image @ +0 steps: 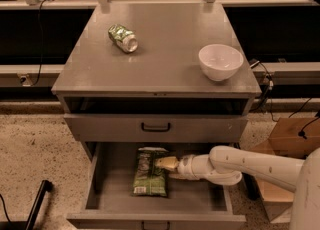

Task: Pick green jalapeno chip bag from middle drawer and place on counter

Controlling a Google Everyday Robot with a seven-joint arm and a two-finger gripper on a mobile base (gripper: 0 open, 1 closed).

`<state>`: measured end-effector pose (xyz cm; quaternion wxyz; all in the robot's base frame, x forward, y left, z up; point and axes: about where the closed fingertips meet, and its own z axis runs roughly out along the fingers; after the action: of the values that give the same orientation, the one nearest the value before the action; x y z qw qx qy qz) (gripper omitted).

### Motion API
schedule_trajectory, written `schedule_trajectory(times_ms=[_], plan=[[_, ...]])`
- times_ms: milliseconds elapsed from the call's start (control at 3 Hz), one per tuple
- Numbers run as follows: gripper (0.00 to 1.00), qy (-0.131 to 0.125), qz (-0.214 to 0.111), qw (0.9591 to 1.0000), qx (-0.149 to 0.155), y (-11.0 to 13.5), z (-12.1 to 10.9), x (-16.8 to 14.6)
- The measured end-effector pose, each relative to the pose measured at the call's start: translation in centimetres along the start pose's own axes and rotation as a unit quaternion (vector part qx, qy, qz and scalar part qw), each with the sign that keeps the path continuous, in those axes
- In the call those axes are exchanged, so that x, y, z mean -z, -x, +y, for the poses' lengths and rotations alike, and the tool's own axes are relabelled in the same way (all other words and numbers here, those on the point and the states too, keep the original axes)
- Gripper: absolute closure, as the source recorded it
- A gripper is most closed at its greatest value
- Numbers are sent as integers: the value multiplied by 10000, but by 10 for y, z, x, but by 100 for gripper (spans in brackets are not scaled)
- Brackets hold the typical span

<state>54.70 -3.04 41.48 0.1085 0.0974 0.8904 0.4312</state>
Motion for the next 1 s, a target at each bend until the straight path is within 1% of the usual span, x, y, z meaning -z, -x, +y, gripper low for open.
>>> schedule_trajectory(times_ms=[333,667,1000], plan=[[37,5,23,10000,38,-3,1,-4],[39,-33,-29,10000,7,2,-2,-9],[44,-153,-82,9998,31,12,-11,-20]])
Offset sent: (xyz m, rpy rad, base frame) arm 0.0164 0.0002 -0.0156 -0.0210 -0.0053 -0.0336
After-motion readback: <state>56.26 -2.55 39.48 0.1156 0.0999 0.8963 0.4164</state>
